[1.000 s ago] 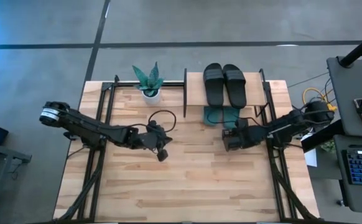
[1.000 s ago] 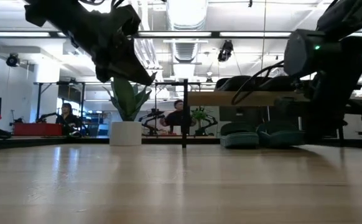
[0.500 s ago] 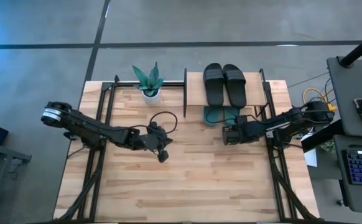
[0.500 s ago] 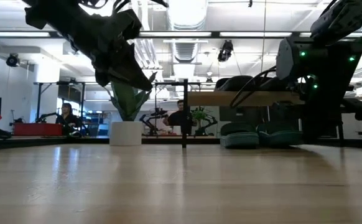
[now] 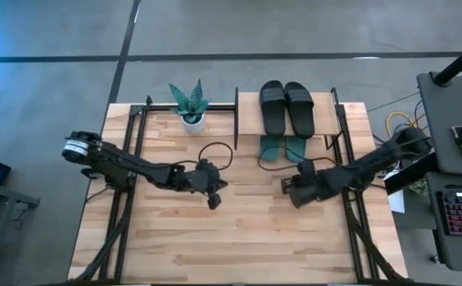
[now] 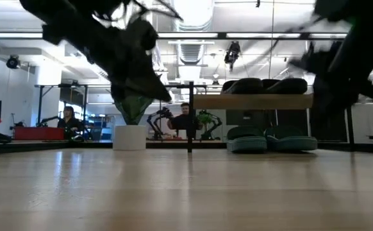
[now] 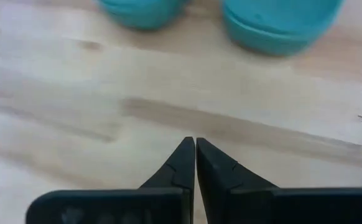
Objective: Pick and place slides into the shelf
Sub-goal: Adjust the left green slipper
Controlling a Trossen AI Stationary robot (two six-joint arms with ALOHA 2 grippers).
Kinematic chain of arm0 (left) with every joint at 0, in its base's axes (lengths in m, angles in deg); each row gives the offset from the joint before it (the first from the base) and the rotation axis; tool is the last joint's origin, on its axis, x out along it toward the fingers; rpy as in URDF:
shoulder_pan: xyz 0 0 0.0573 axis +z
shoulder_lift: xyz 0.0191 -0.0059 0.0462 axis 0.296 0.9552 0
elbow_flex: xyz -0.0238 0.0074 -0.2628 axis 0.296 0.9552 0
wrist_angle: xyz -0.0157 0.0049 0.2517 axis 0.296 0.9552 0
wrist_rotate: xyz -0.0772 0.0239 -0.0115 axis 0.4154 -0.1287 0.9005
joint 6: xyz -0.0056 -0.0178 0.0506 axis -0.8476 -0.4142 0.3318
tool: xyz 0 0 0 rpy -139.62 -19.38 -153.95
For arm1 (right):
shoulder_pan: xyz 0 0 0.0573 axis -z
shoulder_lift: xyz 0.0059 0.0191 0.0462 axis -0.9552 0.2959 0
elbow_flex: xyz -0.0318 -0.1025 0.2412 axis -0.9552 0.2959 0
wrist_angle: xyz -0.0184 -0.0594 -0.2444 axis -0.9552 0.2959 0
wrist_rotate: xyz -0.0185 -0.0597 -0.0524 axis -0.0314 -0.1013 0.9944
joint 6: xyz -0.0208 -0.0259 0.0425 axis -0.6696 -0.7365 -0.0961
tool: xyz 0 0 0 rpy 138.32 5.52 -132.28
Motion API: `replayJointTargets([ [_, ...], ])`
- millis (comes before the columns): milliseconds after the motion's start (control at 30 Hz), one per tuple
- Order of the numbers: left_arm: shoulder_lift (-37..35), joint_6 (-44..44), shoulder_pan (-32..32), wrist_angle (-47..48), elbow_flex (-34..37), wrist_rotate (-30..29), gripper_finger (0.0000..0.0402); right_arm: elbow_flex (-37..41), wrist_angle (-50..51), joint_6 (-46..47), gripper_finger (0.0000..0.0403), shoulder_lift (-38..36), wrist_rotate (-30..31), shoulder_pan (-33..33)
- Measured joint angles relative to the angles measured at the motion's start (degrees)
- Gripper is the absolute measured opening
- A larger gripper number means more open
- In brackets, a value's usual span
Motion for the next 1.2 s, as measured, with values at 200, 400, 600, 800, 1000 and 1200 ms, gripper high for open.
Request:
replayJointTargets([
  [200, 7.92, 0.01, 2.71, -8.52, -2.02, 1.72, 0.0, -9.53, 18.91, 12.76, 0.0009, -5.01, 12.62, -10.93],
  [400, 17.07, 6.79, 5.92, -16.03, -9.57, 1.66, 0.0, -19.37, 39.39, 19.08, 0.0009, -4.25, 15.78, -14.04],
  [600, 26.42, 15.24, 8.07, -10.43, -21.01, 0.55, 0.0, -24.38, 43.08, 14.8, 0.0009, -3.12, 15.93, -13.97],
  [800, 32.7, 15.6, 9.46, -4.03, -28.53, -7.15, 0.0, -25.02, 46.0, 14.88, 0.0009, -2.76, 15.72, -14.1],
  [1000, 35.9, 19.55, 10.91, -5.02, -31.78, -8.1, 0.0, -23.17, 46.22, 16.66, 0.0009, -2.88, 15.28, -14.1],
  [1200, 36.82, 19.77, 12.33, -4.98, -32.92, -8.5, 0.0, -22.15, 46.46, 17.31, 0.0009, -2.88, 15.26, -14.1],
])
